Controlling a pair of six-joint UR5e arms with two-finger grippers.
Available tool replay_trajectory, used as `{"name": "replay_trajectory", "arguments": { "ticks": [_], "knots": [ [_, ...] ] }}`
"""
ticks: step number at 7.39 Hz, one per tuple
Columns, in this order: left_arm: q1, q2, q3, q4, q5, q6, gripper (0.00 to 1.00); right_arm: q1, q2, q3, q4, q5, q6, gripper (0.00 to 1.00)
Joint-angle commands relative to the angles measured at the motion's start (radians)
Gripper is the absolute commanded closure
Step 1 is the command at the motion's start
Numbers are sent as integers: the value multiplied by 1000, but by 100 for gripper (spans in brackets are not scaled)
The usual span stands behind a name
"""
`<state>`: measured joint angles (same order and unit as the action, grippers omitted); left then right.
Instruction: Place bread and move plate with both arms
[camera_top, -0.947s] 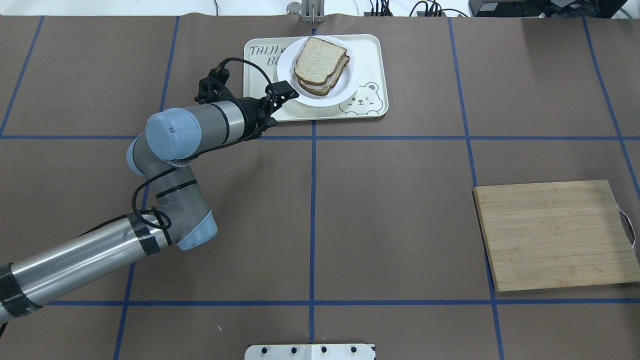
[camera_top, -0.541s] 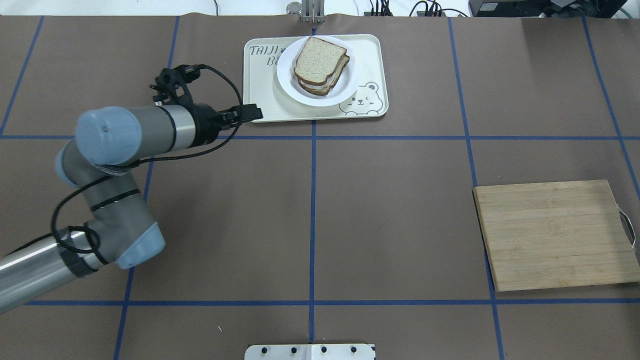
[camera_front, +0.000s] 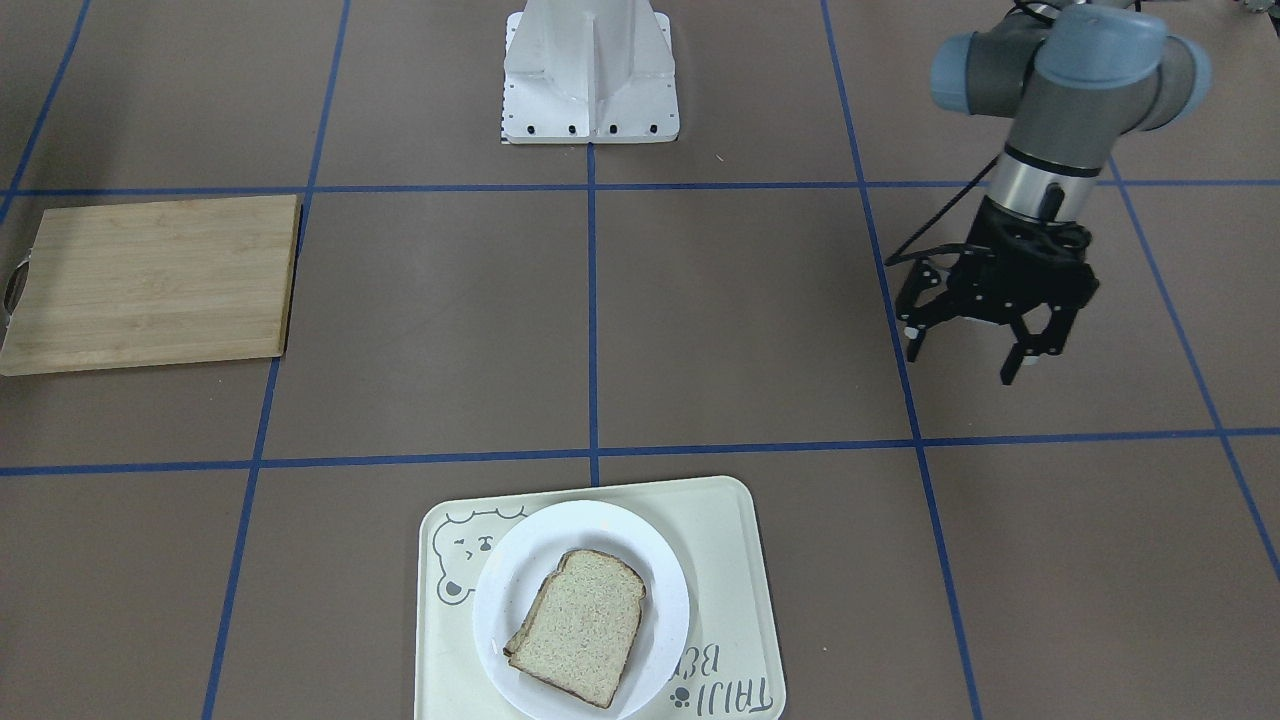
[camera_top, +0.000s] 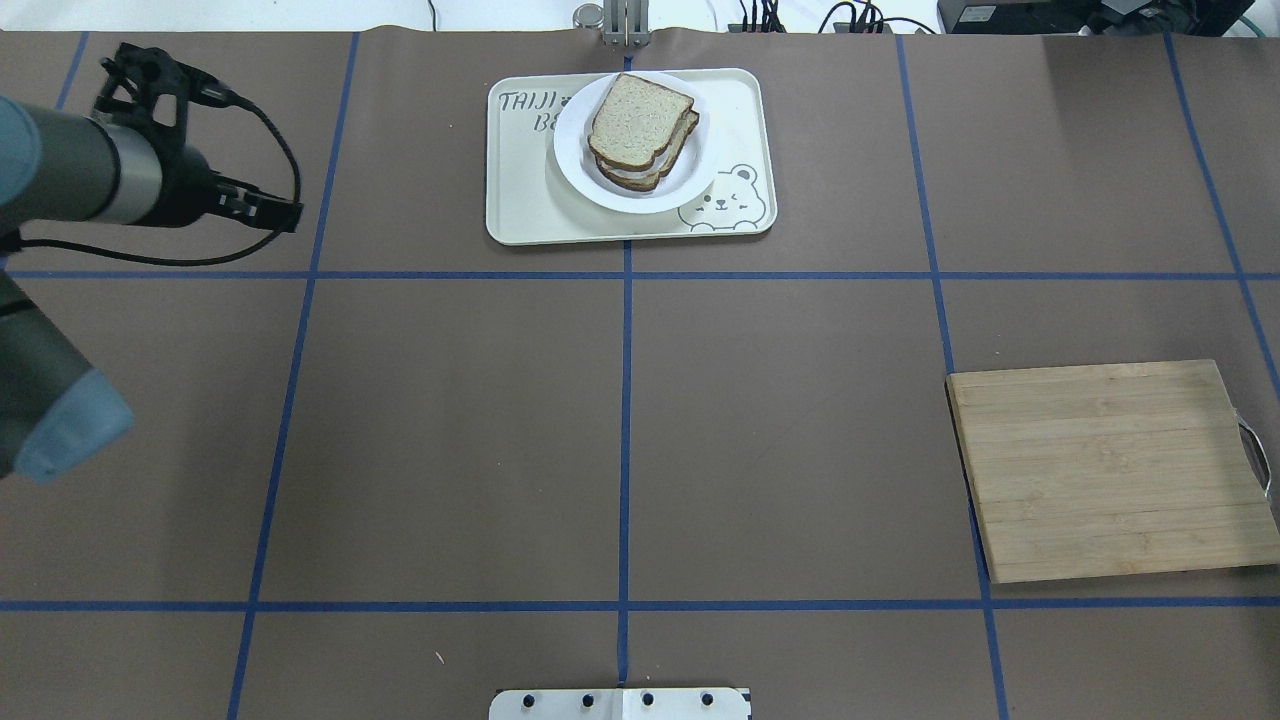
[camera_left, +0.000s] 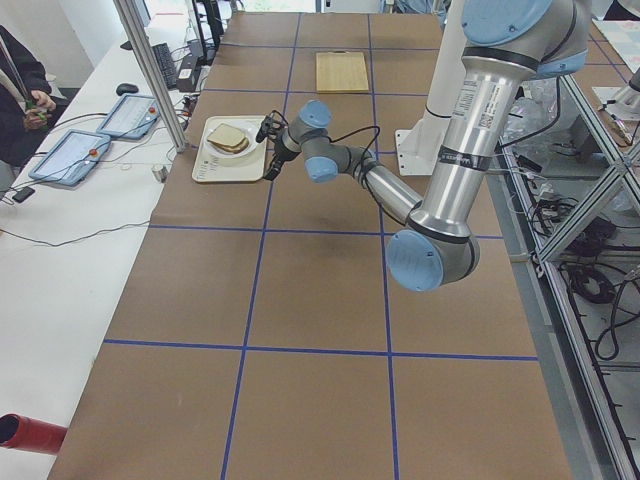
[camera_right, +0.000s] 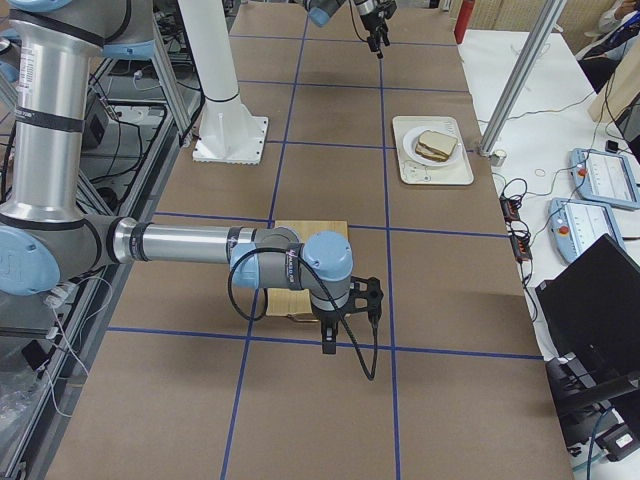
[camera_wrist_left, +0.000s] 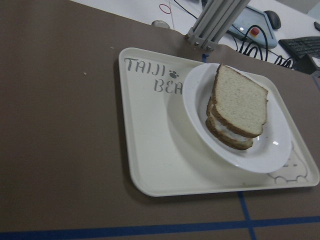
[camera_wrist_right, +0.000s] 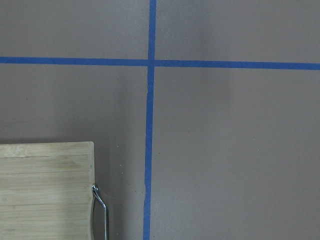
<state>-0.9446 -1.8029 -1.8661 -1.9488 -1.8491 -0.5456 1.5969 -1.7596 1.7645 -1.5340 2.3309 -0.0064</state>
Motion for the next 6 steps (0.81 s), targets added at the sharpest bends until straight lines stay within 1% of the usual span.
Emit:
{"name": "replay_trajectory", "arguments": {
  "ticks": [1, 2, 3, 4, 5, 6],
  "knots": [
    [-304, 48, 34, 268, -308, 431, 2, 0, 2, 0, 0, -2, -1, 0],
    [-418, 43, 68, 409, -379, 637, 2, 0, 3, 0, 0, -2, -1, 0],
    [-498, 43, 94, 527, -387, 747, 2, 0, 5, -2, 0, -2, -1, 0],
    [-523, 40, 105, 689, -397, 756, 2, 0, 3, 0, 0, -4, -1, 0],
    [-557, 65, 110, 764, -400, 763, 2, 0, 3, 0, 0, -2, -1, 0],
    [-601, 148, 110, 687, -404, 762, 2, 0, 5, 0, 0, -2, 0, 0]
  ]
}}
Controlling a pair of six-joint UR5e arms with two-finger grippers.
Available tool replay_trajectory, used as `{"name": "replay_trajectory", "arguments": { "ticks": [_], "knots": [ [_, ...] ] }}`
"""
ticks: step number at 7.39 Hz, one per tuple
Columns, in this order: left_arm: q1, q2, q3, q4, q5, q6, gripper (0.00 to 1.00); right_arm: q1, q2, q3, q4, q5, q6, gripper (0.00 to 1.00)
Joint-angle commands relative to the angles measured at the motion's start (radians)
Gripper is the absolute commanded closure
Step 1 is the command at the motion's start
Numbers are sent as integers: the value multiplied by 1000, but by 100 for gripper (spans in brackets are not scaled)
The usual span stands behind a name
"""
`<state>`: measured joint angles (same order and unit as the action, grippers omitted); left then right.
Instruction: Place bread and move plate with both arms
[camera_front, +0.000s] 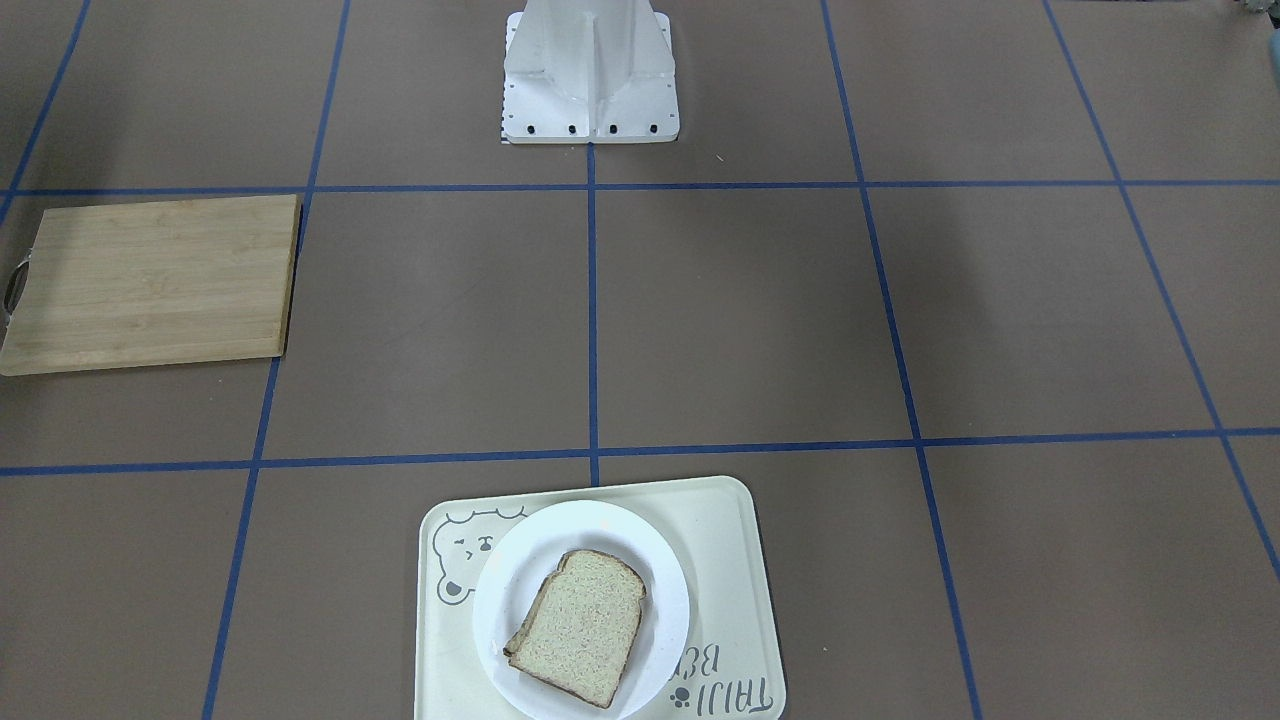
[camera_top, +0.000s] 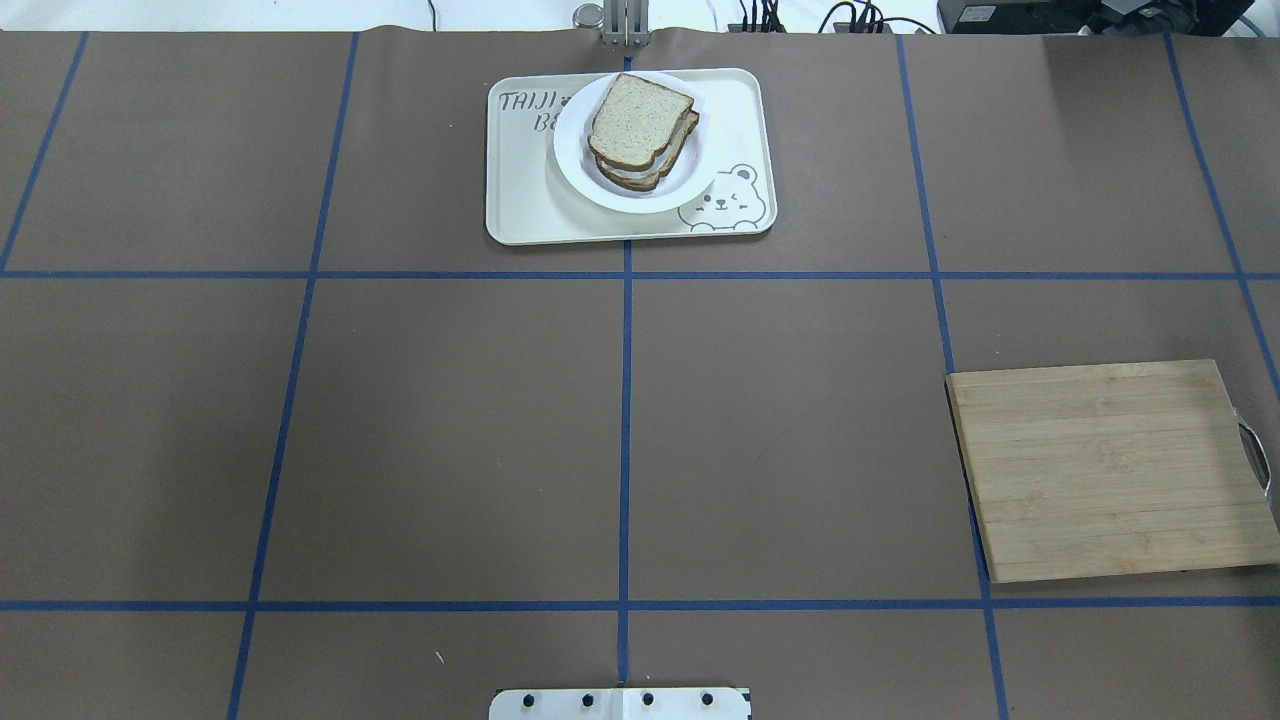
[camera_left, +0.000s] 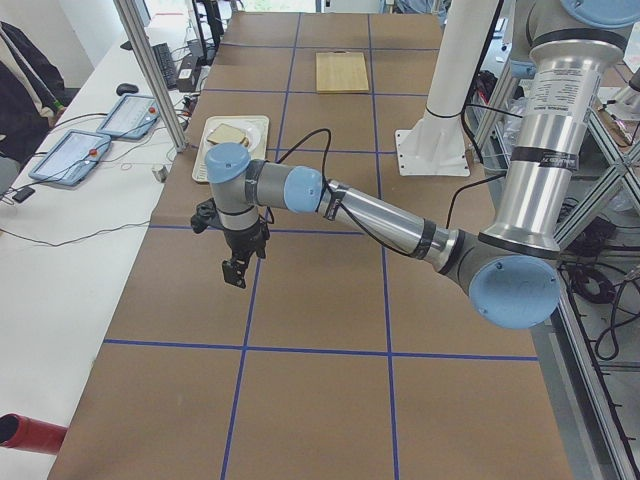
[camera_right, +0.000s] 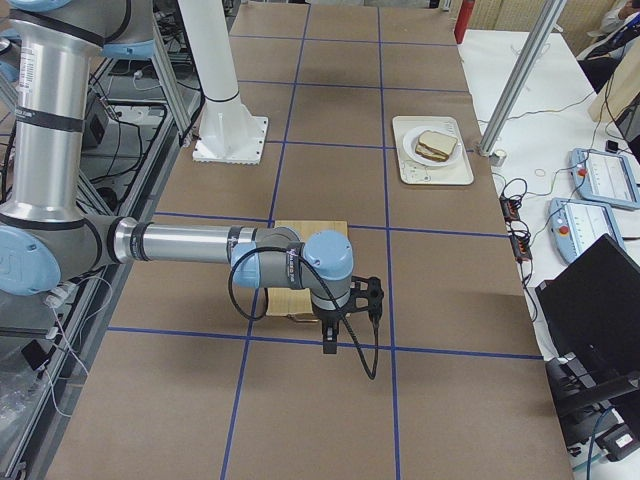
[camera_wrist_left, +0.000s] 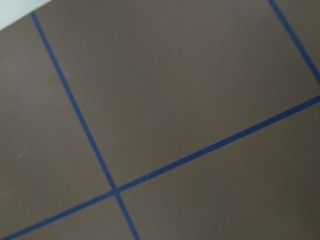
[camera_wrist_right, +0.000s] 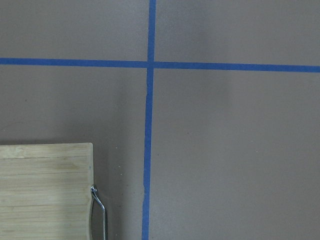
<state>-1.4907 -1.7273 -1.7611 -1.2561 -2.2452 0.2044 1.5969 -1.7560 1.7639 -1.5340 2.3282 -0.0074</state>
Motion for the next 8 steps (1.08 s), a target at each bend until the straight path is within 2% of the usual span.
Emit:
{"name": "replay_trajectory", "arguments": {
  "ticks": [1, 3, 8],
  "knots": [
    [-84, 127, 3, -100, -11, 12, 2, 0, 1, 0, 0, 0, 1, 0],
    [-86, 157, 5, -135, -68, 3, 2, 0, 1, 2, 2, 2, 1, 0],
    [-83, 167, -11, -137, -65, 12, 2, 0, 0, 3, 2, 2, 1, 0]
  ]
}}
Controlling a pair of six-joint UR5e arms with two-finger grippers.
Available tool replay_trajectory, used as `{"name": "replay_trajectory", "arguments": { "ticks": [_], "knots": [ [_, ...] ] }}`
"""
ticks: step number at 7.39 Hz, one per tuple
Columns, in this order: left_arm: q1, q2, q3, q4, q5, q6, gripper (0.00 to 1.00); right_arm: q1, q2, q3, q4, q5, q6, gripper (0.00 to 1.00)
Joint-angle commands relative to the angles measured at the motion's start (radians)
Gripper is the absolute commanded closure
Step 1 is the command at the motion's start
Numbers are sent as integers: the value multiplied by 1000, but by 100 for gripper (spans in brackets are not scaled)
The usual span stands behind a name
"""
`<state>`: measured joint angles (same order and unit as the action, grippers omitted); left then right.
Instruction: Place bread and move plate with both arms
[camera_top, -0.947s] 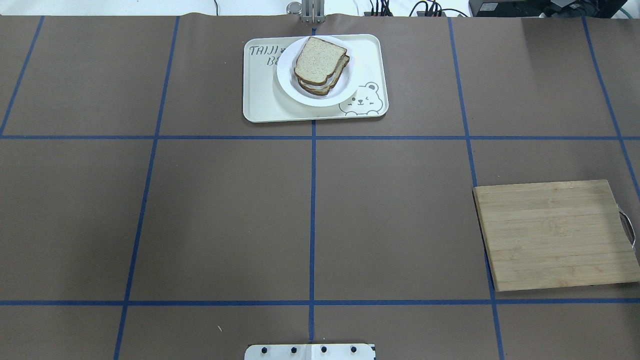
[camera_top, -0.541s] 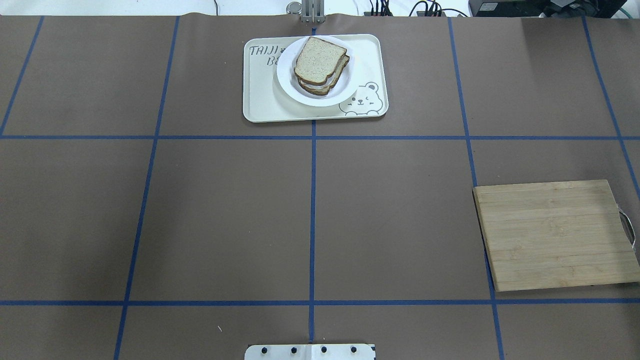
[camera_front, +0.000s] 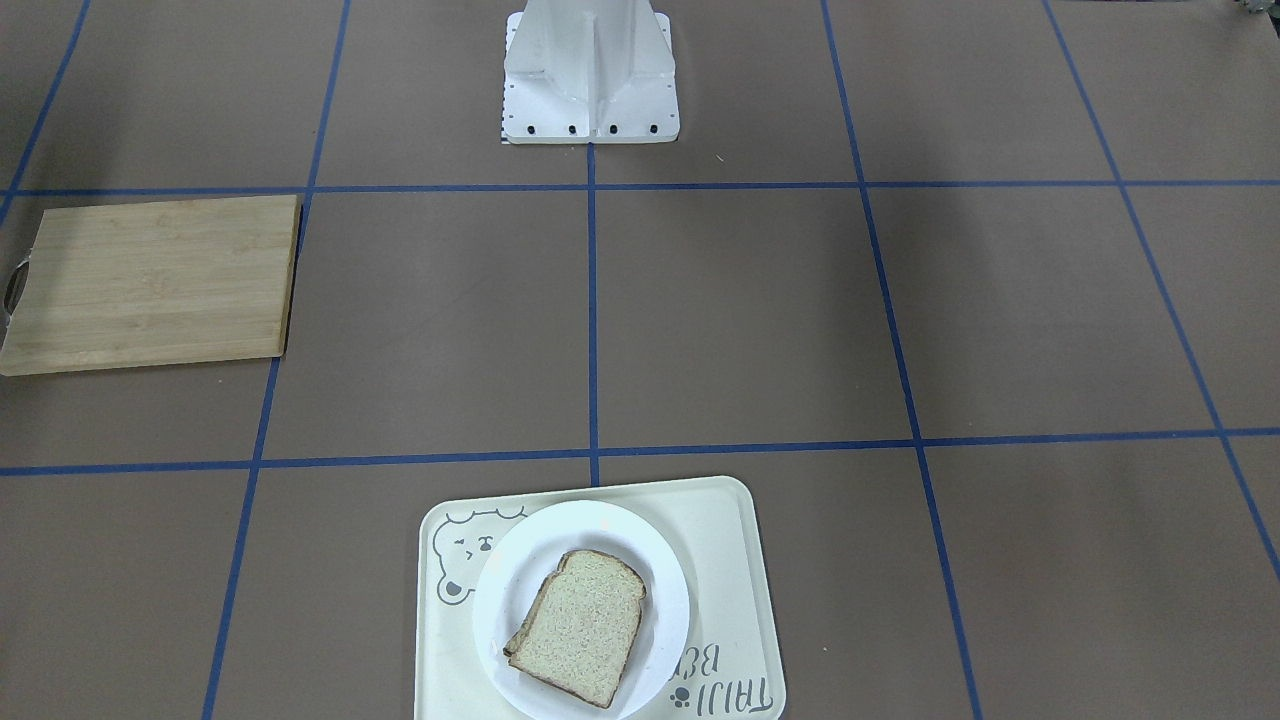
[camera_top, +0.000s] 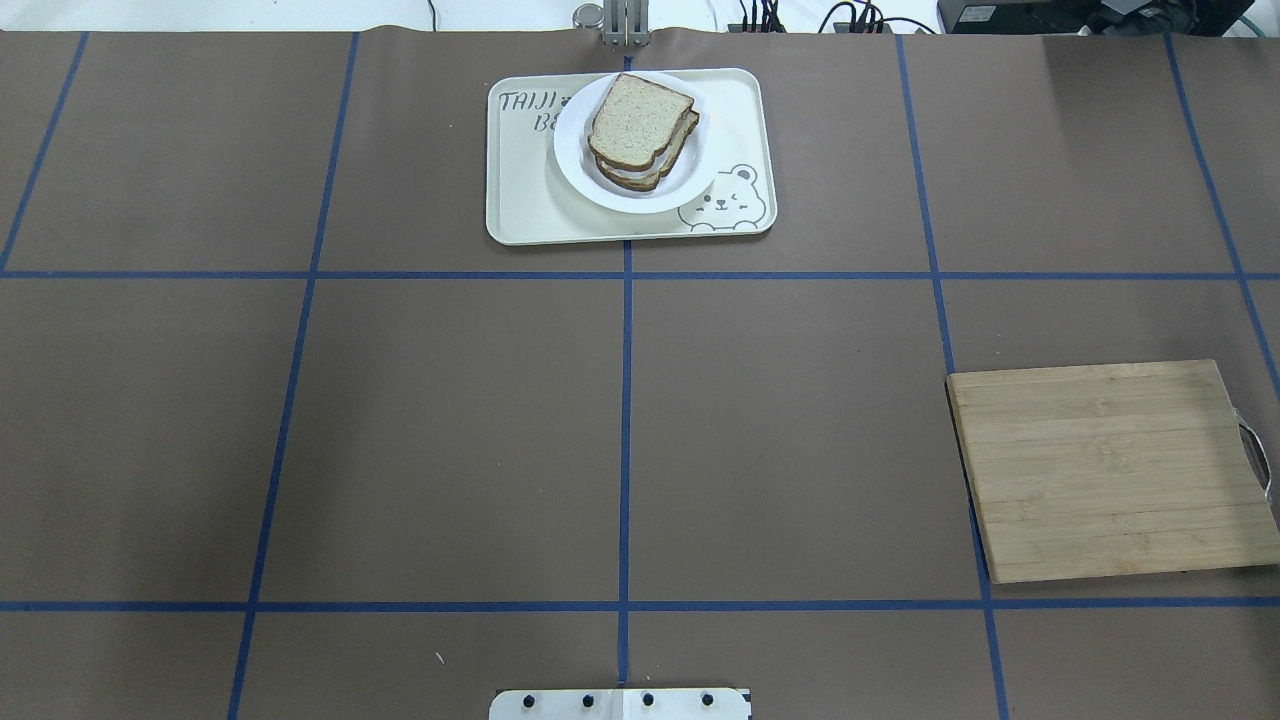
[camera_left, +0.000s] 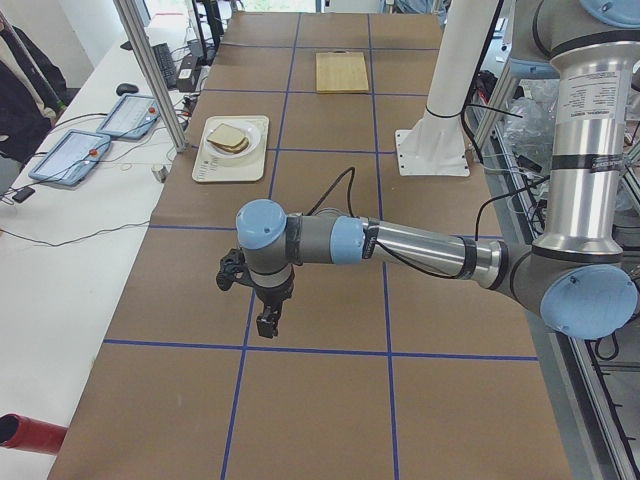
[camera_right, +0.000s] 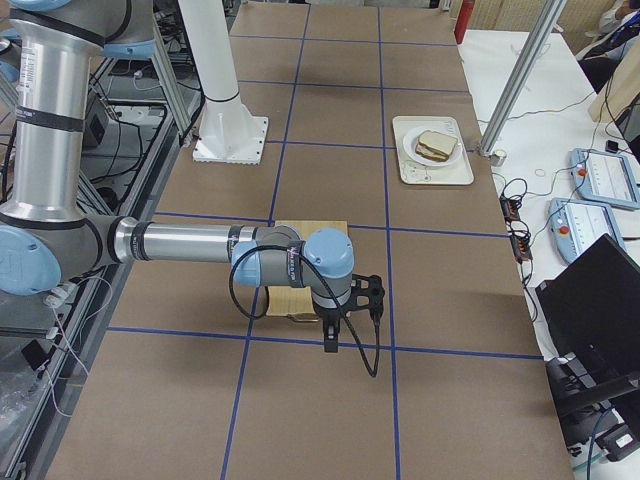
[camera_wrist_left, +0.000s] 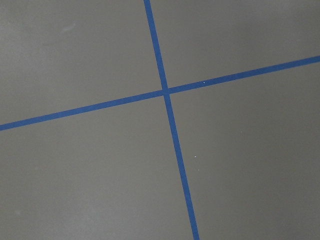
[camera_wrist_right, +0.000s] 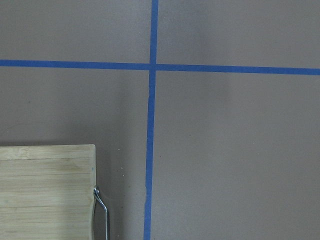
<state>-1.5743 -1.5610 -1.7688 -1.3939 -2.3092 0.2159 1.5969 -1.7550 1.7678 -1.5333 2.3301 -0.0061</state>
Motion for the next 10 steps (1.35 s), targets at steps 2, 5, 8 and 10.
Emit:
{"name": "replay_trajectory", "arguments": {
  "ticks": [2, 5, 8, 10],
  "knots": [
    [0, 9, -3, 1, -1, 0, 2, 0, -1, 1, -1, 2, 3, 0],
    [-1, 10, -3, 1, -1, 0, 2, 0, -1, 1, 1, 3, 34, 0],
    [-1, 22, -8, 1, -1, -1, 2, 0, -1, 1, 1, 5, 35, 0],
    [-1, 24, -12, 1, -1, -1, 2, 0, -1, 2, 1, 5, 35, 0]
  ]
}}
